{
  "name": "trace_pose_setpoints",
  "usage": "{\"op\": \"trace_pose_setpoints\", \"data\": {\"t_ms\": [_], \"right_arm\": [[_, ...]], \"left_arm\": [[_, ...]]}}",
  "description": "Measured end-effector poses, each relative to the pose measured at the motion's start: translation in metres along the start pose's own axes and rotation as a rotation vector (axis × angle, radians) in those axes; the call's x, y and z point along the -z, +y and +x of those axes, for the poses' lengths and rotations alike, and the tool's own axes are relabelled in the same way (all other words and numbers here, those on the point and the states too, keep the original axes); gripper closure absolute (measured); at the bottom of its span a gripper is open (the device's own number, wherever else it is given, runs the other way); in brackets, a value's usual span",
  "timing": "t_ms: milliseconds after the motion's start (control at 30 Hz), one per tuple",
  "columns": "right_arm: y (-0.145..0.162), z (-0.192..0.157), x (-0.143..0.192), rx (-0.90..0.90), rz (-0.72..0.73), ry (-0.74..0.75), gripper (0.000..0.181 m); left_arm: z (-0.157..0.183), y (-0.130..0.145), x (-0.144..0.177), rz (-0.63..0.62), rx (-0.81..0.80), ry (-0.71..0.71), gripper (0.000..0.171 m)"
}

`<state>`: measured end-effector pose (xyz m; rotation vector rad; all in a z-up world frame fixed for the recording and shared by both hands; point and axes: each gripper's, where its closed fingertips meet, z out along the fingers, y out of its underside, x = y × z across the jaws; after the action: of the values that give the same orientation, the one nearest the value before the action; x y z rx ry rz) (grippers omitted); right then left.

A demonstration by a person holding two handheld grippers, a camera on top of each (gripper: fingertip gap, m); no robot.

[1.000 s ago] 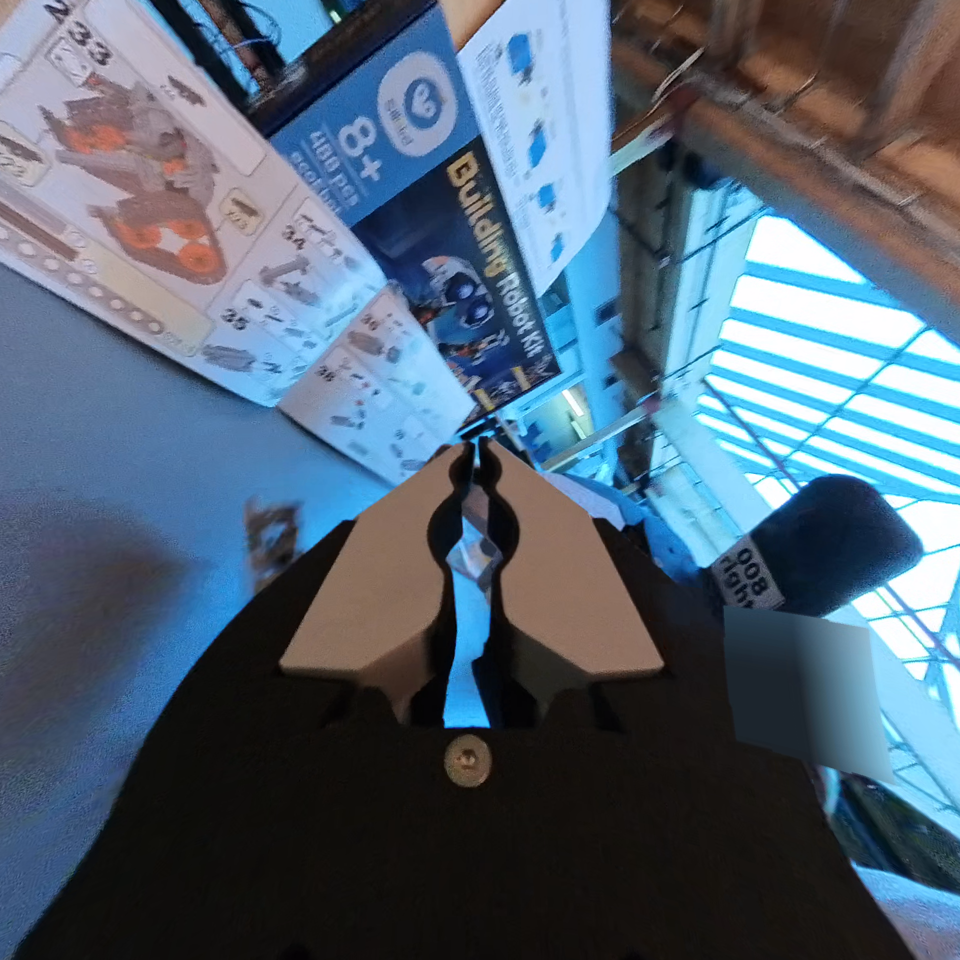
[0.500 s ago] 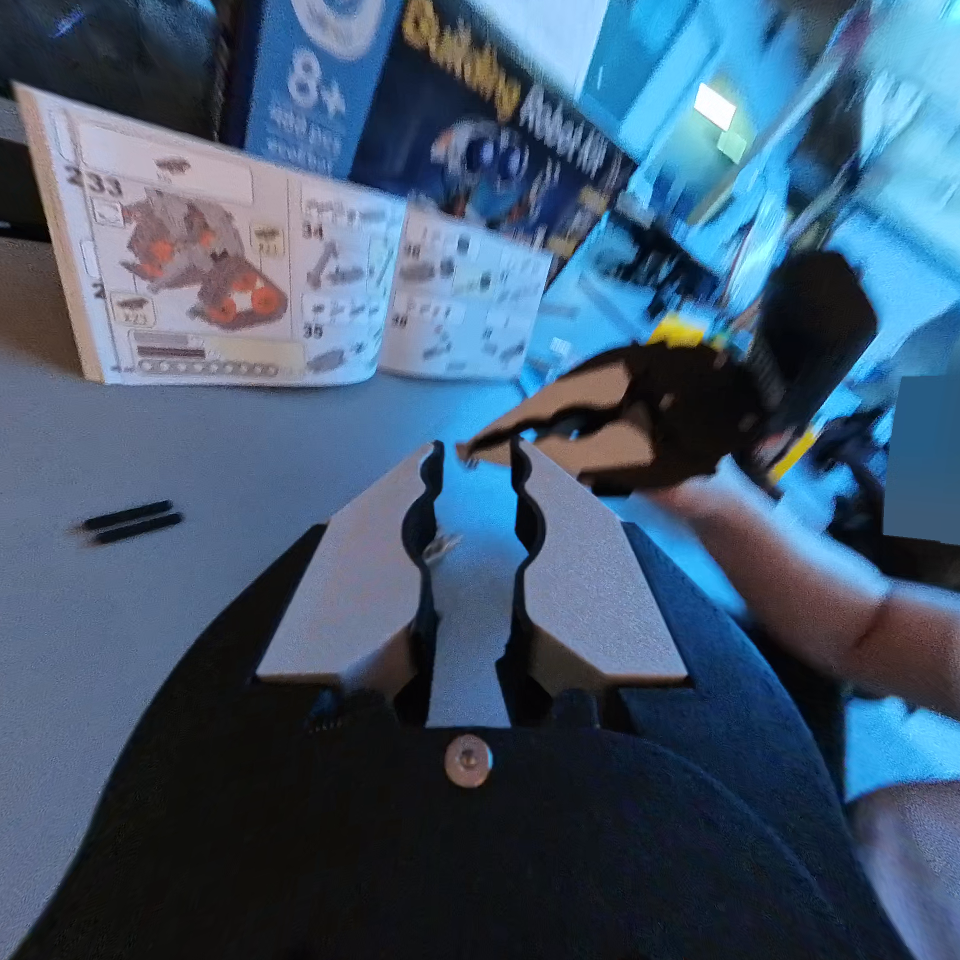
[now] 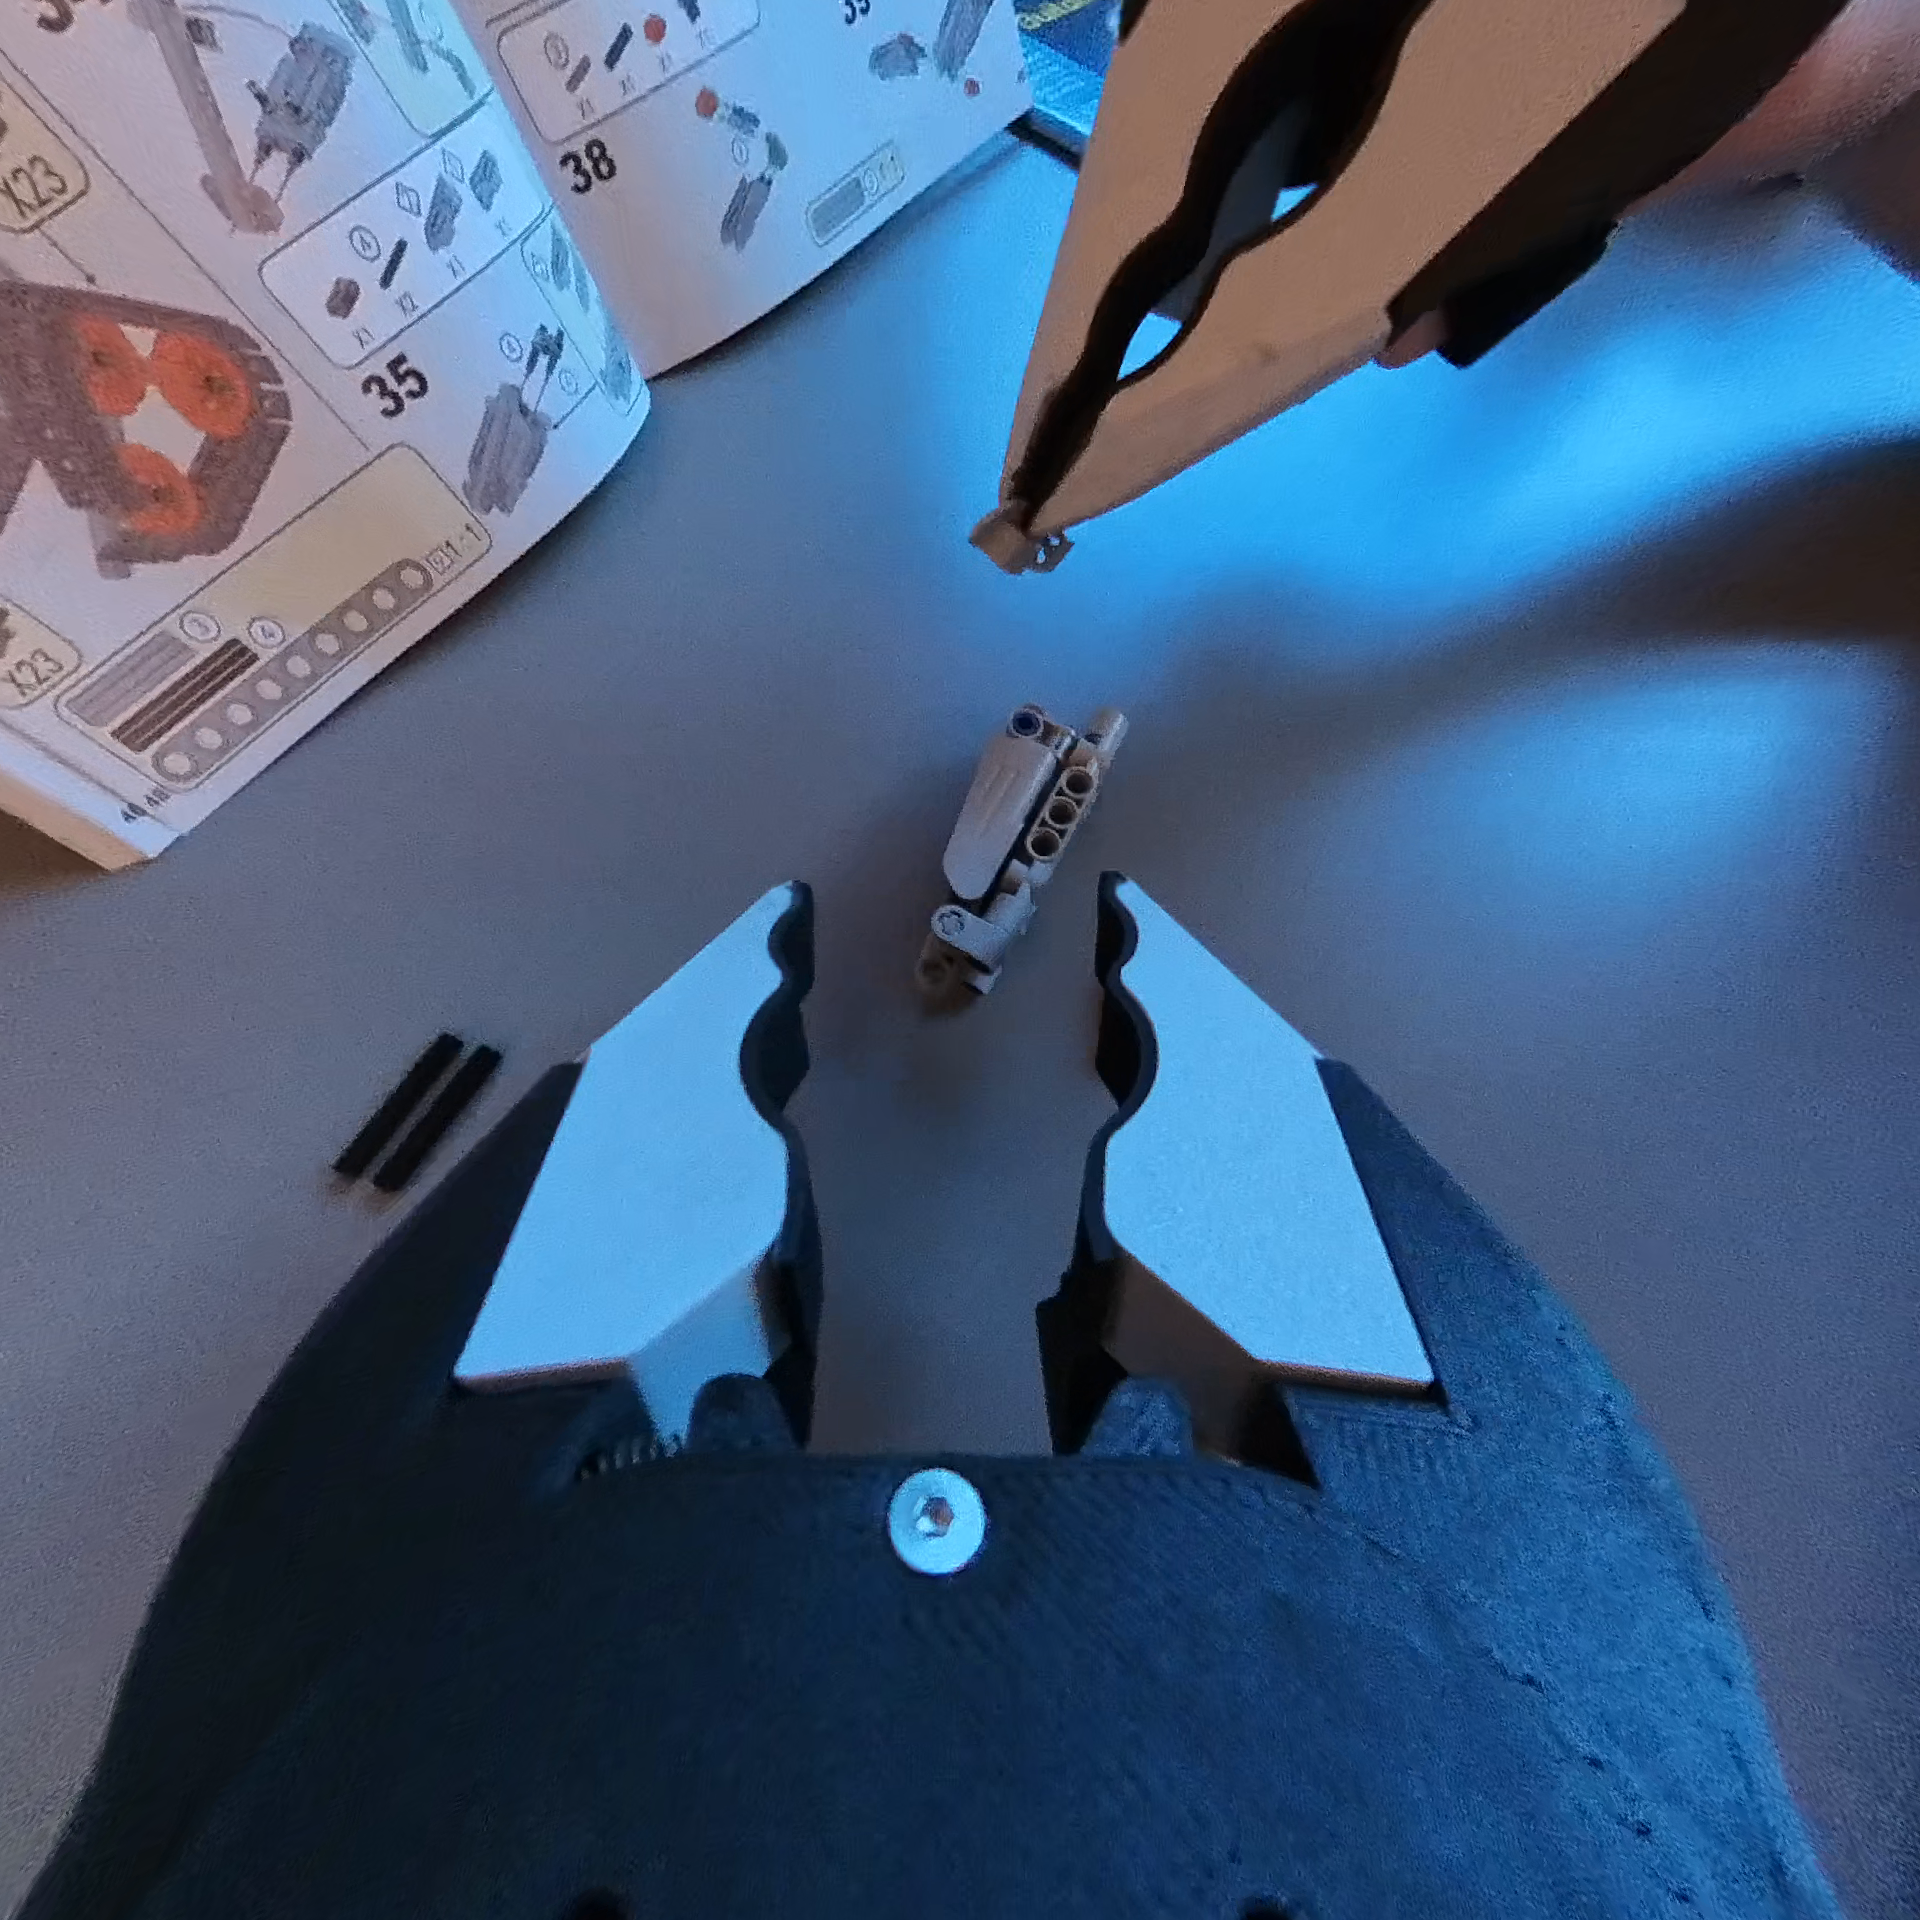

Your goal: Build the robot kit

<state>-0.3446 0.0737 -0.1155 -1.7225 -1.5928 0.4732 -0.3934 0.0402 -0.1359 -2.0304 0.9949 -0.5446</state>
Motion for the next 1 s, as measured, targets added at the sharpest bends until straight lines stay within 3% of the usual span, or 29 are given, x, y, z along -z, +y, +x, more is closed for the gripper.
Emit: {"op": "trace_pose_setpoints", "data": {"t_ms": [267, 400, 700, 1000], "right_arm": [[0.003, 0.000, -0.003, -0.017, -0.001, -0.021, 0.181], [0.004, -0.001, -0.003, -0.012, -0.010, -0.024, 0.180], [0.007, -0.002, -0.005, -0.008, -0.024, -0.030, 0.180], [0.011, -0.005, -0.009, -0.009, -0.042, -0.048, 0.180]], "left_arm": [[0.015, -0.001, -0.007, -0.122, -0.315, -0.035, 0.138], [0.009, -0.001, -0.010, -0.164, -0.348, -0.029, 0.136], [0.005, 0.003, -0.017, -0.210, -0.401, 0.001, 0.151], [0.008, 0.003, -0.015, -0.191, -0.518, -0.102, 0.152]]}}
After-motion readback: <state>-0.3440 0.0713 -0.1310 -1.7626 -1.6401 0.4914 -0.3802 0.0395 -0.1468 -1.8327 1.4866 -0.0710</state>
